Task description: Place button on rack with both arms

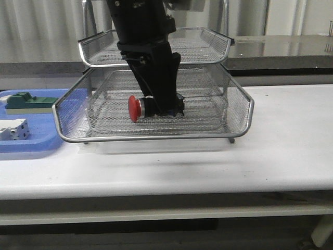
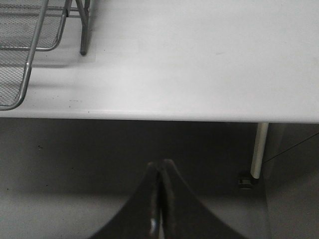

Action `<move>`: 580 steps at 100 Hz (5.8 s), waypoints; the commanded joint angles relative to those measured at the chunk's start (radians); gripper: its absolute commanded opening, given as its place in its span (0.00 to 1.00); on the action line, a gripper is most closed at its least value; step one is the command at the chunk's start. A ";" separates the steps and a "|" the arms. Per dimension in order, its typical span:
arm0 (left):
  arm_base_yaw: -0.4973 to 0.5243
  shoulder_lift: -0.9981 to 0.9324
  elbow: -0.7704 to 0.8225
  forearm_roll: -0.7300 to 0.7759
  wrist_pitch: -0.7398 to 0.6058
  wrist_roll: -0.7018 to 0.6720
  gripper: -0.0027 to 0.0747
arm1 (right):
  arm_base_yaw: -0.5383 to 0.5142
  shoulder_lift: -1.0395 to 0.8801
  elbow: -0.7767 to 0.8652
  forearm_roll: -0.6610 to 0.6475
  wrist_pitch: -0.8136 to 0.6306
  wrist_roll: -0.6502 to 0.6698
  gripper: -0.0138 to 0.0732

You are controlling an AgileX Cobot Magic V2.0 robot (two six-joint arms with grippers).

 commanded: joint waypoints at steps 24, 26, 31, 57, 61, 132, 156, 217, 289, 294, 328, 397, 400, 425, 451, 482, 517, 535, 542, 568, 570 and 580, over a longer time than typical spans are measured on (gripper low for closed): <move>-0.006 -0.067 -0.068 -0.019 0.044 -0.042 0.71 | -0.009 -0.001 -0.034 -0.012 -0.056 -0.003 0.08; -0.006 -0.070 -0.073 -0.017 0.044 -0.054 0.71 | -0.009 -0.001 -0.034 -0.012 -0.056 -0.003 0.08; -0.003 -0.083 -0.079 -0.017 0.044 -0.068 0.71 | -0.009 -0.001 -0.034 -0.012 -0.056 -0.003 0.08; 0.060 -0.169 -0.079 -0.013 0.044 -0.126 0.71 | -0.009 -0.001 -0.034 -0.012 -0.056 -0.003 0.08; 0.080 -0.186 -0.077 -0.013 0.044 -0.140 0.70 | -0.009 -0.001 -0.034 -0.012 -0.056 -0.003 0.08; 0.507 -0.622 0.351 -0.082 -0.136 -0.239 0.70 | -0.009 -0.001 -0.034 -0.012 -0.056 -0.003 0.08; 0.518 -0.898 0.649 -0.082 -0.368 -0.263 0.70 | -0.009 -0.001 -0.034 -0.012 -0.056 -0.003 0.08; 0.518 -1.548 1.341 -0.101 -0.879 -0.299 0.70 | -0.009 -0.001 -0.034 -0.012 -0.056 -0.003 0.08; 0.518 -1.678 1.587 -0.182 -1.246 -0.299 0.70 | -0.009 -0.001 -0.034 -0.012 -0.056 -0.003 0.08; 0.518 -1.678 1.587 -0.182 -1.246 -0.299 0.70 | -0.009 -0.001 -0.034 -0.012 -0.056 -0.003 0.08; 0.518 -1.678 1.587 -0.182 -1.246 -0.299 0.37 | -0.009 -0.001 -0.034 -0.012 -0.056 -0.003 0.08; 0.518 -1.678 1.587 -0.182 -1.246 -0.299 0.04 | -0.009 0.027 -0.034 0.116 -0.101 -0.005 0.08; 0.518 -1.678 1.587 -0.182 -1.246 -0.299 0.04 | -0.009 0.040 -0.034 0.132 -0.103 -0.005 0.08; 0.518 -1.678 1.587 -0.182 -1.246 -0.299 0.04 | -0.007 0.215 -0.034 0.311 -0.113 -0.113 0.08; 0.518 -1.678 1.587 -0.182 -1.246 -0.299 0.04 | 0.101 0.427 -0.034 0.431 -0.191 -0.223 0.08; 0.518 -1.678 1.587 -0.182 -1.246 -0.299 0.04 | 0.383 0.677 -0.034 0.431 -0.387 -0.223 0.08; 0.518 -1.678 1.587 -0.182 -1.246 -0.299 0.04 | 0.556 0.911 -0.117 0.430 -0.496 -0.223 0.08; 0.518 -1.678 1.587 -0.182 -1.246 -0.299 0.04 | 0.581 0.987 -0.201 0.407 -0.495 -0.224 0.08; 0.518 -1.678 1.587 -0.182 -1.246 -0.299 0.04 | 0.581 1.007 -0.228 0.392 -0.494 -0.224 0.08; 0.518 -1.678 1.587 -0.182 -1.246 -0.299 0.04 | 0.581 1.037 -0.283 0.309 -0.501 -0.224 0.08; 0.518 -1.678 1.587 -0.182 -1.246 -0.299 0.04 | 0.580 1.040 -0.286 0.305 -0.503 -0.224 0.08; 0.518 -1.678 1.587 -0.182 -1.246 -0.299 0.04 | 0.580 1.057 -0.307 0.269 -0.507 -0.224 0.08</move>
